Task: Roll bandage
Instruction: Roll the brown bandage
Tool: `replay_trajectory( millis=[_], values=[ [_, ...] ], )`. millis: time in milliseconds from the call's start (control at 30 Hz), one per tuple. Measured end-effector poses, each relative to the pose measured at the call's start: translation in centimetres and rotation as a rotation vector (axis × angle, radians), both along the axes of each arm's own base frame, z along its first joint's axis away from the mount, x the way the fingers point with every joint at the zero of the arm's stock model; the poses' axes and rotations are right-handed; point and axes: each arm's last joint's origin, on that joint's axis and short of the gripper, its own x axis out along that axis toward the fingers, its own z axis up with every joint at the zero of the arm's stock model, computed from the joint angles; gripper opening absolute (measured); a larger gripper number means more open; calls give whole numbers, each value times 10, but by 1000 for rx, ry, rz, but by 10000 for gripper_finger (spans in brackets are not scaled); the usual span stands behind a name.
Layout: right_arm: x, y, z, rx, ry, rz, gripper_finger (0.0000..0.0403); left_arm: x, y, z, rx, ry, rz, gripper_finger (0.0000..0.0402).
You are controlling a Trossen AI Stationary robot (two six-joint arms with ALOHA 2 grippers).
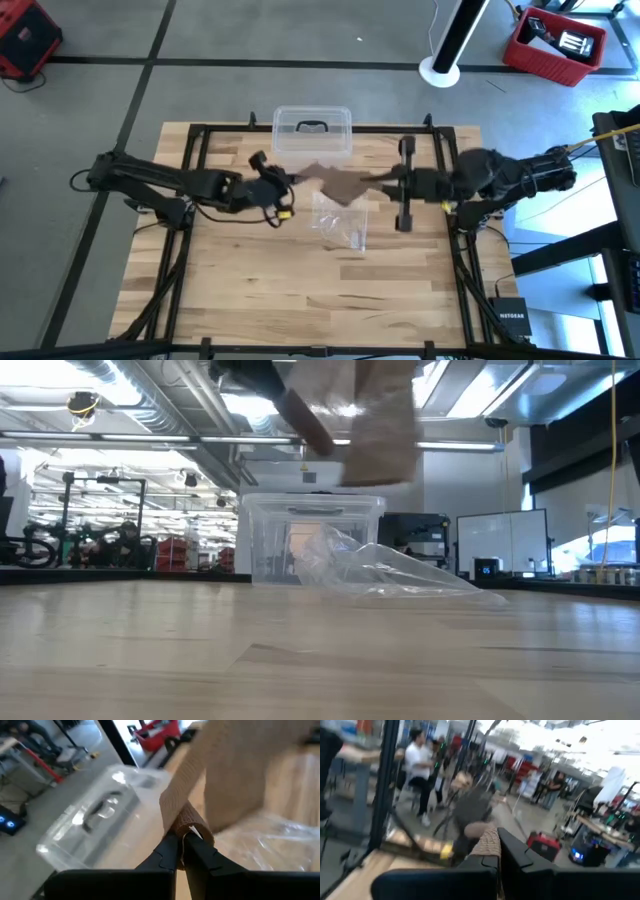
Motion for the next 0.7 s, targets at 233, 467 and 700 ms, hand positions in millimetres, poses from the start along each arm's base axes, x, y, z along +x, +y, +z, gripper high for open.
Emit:
replay_trajectory(
  millis=[233,467,700],
  values=[
    [3,22,-26,-43,211,-7,3,-36,14,35,25,-110,14,10],
    [34,36,-60,34,369,-37,29,-59,27,59,79,-225,73,10],
    [55,40,-86,75,483,-95,158,-66,30,68,126,-250,59,10]
  ],
)
